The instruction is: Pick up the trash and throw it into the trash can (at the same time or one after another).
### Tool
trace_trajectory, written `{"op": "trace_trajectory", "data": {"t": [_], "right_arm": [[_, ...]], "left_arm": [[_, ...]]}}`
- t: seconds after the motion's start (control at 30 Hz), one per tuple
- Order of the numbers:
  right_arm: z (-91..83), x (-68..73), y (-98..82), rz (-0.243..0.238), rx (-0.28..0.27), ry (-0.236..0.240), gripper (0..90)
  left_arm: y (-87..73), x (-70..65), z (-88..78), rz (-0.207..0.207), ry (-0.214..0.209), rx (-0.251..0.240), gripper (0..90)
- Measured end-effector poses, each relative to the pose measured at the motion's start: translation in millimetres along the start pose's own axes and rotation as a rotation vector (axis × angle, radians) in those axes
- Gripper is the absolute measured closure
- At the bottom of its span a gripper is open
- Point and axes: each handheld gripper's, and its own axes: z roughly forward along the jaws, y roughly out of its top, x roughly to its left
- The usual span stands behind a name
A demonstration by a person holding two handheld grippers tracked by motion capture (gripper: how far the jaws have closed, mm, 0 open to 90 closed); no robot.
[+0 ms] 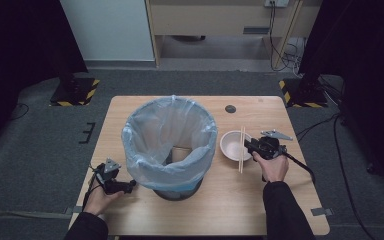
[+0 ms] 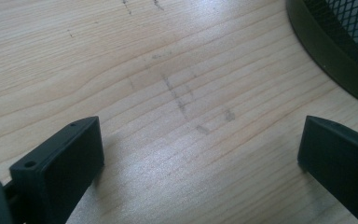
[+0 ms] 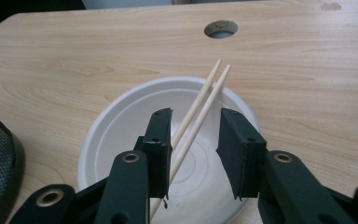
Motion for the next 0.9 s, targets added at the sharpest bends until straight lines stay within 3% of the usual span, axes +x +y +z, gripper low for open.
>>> {"op": "trace_trajectory", "data": {"t": [0.47,0.9], "right_arm": [[10.9,1.9,-6.1,0.012,0.055,0.003,70.9],[13.7,2.4,-7.7,0.028,0.074,0.014,77.1]], "left_arm": [[0.0,0.0,0.0,0.000,0.000,0.000,0.0],[0.0,0.0,0.0,0.000,0.000,0.000,0.0]]}}
